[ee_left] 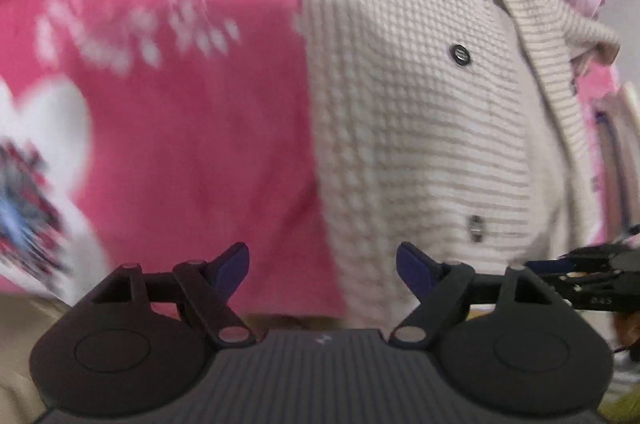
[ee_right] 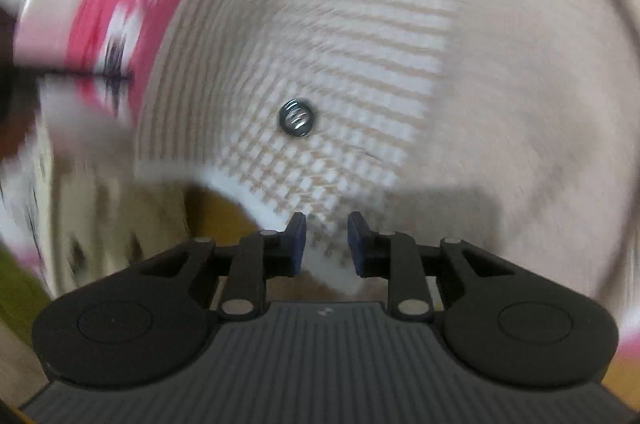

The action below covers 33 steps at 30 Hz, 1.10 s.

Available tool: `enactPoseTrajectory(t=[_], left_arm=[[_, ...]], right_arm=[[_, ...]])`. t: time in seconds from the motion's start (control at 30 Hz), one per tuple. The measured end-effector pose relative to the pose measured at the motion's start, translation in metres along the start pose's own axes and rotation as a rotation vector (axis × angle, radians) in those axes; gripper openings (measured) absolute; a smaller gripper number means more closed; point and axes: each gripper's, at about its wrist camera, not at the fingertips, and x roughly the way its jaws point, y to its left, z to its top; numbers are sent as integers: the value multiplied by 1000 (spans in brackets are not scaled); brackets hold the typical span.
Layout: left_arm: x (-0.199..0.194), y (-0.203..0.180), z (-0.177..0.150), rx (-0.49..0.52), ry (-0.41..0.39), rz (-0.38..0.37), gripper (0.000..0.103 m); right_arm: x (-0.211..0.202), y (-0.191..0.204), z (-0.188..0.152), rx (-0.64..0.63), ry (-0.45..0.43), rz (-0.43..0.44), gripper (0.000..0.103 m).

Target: Fold clothes

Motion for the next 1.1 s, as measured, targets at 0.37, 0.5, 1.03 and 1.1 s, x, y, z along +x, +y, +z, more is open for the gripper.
enactPoseTrajectory(t=[0.37, 0.5, 1.03, 1.1], left_arm=[[34, 1, -21, 38, 50, -3, 7], [22, -1, -30, 112, 29, 26, 8], [-4, -19, -56, 153, -25, 303, 81], [-9, -38, -61, 172, -76, 324, 81]], right_arm=[[15, -27, -3, 278, -302, -80, 15], [2, -9, -9, 183, -365, -122, 13], [-40, -12, -43, -48, -423, -593, 39], [-40, -27, -43, -127, -400, -704, 42]])
